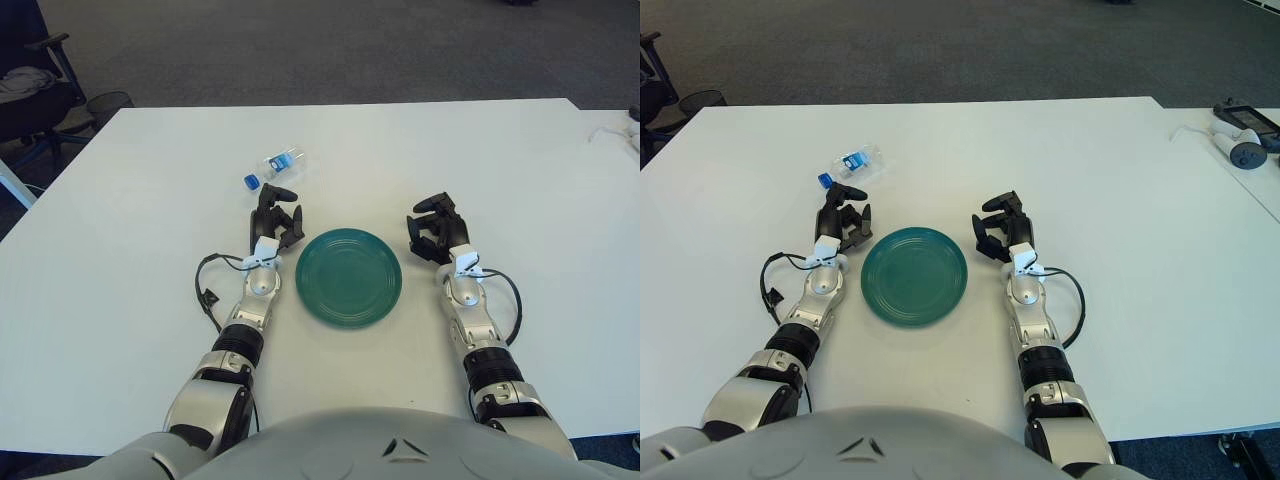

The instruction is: Put the bottle into the plate.

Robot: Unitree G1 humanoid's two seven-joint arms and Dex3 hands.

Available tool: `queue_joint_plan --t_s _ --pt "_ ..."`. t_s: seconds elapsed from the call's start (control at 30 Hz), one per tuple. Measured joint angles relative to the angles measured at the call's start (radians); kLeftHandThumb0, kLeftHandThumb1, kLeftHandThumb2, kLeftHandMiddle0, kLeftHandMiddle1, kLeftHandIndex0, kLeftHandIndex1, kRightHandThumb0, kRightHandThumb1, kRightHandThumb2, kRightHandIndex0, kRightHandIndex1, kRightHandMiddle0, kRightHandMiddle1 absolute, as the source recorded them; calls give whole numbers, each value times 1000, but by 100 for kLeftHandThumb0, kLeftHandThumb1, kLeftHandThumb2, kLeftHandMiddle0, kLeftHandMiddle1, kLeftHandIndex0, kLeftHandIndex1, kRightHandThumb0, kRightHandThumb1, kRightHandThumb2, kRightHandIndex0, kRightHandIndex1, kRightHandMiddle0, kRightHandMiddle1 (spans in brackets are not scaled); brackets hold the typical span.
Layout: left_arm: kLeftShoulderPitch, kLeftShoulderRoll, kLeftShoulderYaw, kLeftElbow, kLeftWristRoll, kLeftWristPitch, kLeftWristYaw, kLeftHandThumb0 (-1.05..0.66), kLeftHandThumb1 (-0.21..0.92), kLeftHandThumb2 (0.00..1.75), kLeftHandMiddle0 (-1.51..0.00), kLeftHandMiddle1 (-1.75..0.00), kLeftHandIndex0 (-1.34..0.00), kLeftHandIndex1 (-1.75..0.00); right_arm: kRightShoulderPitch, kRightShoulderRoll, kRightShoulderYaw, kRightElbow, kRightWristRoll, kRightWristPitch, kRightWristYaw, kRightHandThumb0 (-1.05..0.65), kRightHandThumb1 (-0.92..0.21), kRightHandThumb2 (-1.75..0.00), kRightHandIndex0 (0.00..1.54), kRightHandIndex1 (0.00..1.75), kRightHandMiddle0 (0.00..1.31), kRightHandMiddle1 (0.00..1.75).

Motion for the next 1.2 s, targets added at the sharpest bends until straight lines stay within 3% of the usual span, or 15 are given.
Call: queue_joint_plan --t_s 0.93,1.2 --pt "-4 3 13 -8 -6 2 -15 -40 62 93 -99 -175 -39 -175 0 1 0 0 10 0 3 -1 -67 -79 51 149 24 167" --pt "-54 33 47 17 -43 16 -65 -40 61 93 -99 -175 -39 -175 -7 6 1 3 10 1 6 -1 -67 -78 51 148 24 169"
